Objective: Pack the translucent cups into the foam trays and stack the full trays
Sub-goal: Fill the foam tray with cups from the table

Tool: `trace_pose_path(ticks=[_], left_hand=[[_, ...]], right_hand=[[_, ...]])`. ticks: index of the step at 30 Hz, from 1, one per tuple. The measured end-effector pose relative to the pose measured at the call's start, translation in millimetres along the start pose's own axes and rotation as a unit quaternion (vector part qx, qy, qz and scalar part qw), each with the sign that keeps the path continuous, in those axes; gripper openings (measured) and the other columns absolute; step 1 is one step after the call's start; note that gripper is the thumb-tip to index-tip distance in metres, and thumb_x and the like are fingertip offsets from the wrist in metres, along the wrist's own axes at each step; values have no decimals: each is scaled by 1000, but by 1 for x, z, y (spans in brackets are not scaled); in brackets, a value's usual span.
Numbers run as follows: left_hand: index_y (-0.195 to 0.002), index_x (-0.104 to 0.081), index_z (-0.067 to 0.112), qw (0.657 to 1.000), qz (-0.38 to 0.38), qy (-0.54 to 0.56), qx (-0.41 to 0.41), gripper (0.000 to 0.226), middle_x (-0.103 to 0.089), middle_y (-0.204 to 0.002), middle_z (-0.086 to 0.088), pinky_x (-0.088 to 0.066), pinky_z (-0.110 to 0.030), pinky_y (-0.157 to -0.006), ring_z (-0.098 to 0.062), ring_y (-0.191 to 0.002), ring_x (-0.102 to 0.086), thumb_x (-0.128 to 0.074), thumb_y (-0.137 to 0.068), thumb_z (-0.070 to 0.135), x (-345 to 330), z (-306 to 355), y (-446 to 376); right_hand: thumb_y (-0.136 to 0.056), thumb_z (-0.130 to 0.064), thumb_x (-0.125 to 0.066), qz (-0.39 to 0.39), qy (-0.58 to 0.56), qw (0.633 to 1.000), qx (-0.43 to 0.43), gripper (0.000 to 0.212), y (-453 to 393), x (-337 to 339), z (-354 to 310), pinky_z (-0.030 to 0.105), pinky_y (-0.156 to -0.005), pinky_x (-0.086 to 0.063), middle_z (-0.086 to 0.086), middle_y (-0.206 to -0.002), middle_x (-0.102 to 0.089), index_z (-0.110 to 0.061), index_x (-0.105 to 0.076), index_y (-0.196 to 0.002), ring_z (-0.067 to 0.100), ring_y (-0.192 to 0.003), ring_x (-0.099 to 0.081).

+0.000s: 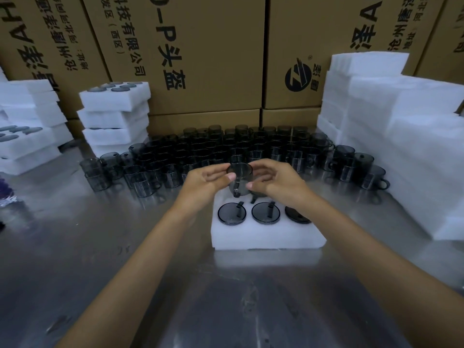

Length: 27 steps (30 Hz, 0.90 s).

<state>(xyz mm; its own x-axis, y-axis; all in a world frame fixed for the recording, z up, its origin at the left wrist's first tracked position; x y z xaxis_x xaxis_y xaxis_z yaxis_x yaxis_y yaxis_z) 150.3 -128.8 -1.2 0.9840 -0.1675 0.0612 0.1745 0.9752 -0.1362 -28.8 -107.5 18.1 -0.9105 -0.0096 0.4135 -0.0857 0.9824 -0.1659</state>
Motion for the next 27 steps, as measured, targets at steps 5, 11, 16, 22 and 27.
trace_pose_path(ticks=[5,11,16,22,27], left_hand=[[-131,-63,32,992,-46,-114,24,39,-69,-114,18,-45,-21,-94,-1,-113,-61,-69,-92,35,14,5,-5],[-131,-64,30,994,-40,-97,24,41,-70,-119,14,-42,-27,-108,4,-111,-62,-70,-91,32,14,-10,-4],[-132,-63,29,994,-36,-101,10,41,-66,-125,13,-40,-30,-110,1,-118,-59,-70,-91,30,15,-13,-2],[-130,-64,35,995,-32,-93,0,39,-63,-113,26,-37,-8,-86,24,-96,-55,-70,-91,29,8,-16,-1],[-115,-73,40,999,18,-25,31,27,-72,-111,20,-49,-28,-99,7,-106,-64,-72,-89,31,12,-35,-1]], right_hand=[[-78,-19,-84,10,41,999,-3,42,-8,-19,-4,37,-89,-57,-3,-101,-67,-29,-59,-111,16,-96,-67],[-79,-19,-85,21,41,999,13,46,-9,-24,8,21,-81,-54,-5,-102,-65,-26,-62,-118,7,-89,-67],[-83,-25,-81,23,112,993,41,50,-11,-26,8,27,-92,-50,-7,-108,-64,-24,-61,-129,12,-106,-60],[-95,-42,-62,12,321,941,107,65,2,-29,6,30,-103,-40,9,-140,-52,-16,-41,-151,20,-129,-48],[-99,-46,-52,5,340,933,121,63,11,-34,6,36,-109,-34,6,-146,-51,-13,-41,-151,16,-140,-38]])
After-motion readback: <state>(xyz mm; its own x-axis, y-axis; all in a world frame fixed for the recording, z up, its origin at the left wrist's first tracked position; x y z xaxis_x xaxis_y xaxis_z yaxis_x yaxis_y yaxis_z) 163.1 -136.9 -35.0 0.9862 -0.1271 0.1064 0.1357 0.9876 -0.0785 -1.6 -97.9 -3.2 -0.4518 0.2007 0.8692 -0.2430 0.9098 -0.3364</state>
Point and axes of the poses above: each hand's wrist, its own y-axis away from the middle knuckle, its own x-axis out of the back of the hand, z = x × y, the point moved 8 cm from there along -y, towards the middle knuckle
